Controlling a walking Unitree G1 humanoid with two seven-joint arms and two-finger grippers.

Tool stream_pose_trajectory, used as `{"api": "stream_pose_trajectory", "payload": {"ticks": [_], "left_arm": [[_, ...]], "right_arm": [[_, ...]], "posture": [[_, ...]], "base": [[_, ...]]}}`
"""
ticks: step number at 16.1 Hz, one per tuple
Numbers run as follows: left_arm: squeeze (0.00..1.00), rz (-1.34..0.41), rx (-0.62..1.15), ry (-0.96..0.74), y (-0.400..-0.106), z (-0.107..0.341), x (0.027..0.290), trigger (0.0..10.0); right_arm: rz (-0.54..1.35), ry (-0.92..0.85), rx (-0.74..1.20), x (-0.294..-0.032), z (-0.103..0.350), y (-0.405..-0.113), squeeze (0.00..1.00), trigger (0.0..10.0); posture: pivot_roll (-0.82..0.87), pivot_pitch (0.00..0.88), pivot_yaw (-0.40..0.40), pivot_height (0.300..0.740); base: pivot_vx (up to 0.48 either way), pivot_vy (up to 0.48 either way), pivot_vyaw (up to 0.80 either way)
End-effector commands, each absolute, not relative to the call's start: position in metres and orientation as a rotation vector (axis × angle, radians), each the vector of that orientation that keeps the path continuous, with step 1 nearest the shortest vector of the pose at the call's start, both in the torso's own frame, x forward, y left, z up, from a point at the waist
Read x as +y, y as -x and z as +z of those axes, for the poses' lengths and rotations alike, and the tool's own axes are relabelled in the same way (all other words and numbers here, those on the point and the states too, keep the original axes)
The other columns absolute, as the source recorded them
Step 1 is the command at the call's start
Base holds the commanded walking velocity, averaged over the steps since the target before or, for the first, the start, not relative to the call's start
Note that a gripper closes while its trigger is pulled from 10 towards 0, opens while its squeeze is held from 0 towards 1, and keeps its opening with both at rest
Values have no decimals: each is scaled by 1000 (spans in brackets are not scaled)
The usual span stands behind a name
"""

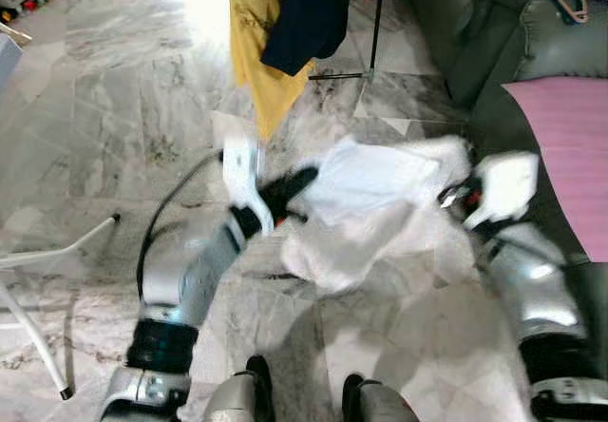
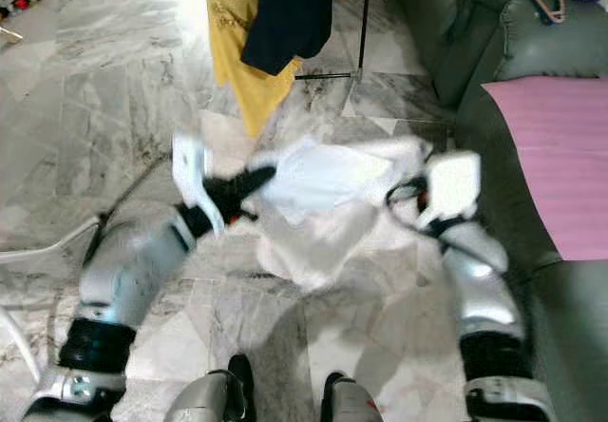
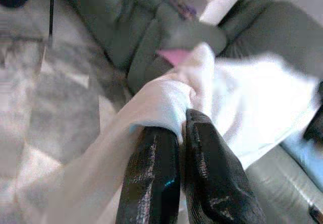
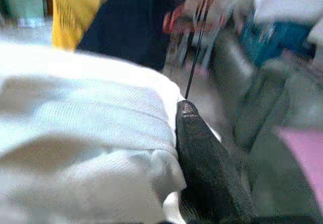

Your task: Hang hanger

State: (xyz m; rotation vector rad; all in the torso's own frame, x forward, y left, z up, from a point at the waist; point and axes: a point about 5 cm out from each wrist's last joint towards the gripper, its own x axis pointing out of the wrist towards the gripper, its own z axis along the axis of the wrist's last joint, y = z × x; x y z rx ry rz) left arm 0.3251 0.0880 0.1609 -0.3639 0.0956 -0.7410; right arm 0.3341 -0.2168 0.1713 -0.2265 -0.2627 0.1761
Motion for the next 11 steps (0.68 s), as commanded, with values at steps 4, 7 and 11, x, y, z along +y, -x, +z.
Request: {"api": "stream_pose_trajectory", "payload": {"ticks": [4,7,11], "left_arm": [[1000,-614,103,320,-333,139,95,10000],[1000,-544,96,217,-339,132,99,10000],[1000,-400,82,107,-345,119,118,10000]], "right_arm": [[165,200,-343,-218,211,-327,0,0],[174,217,-333,-209,217,-327,0,0],[168,222,-291,-203,215,-326,0,0]], "posture": [[-162,255,38,740],[-171,255,42,740],[-165,260,46,740]], "base": [[0,0,0],[0,0,0],[0,0,0]]}}
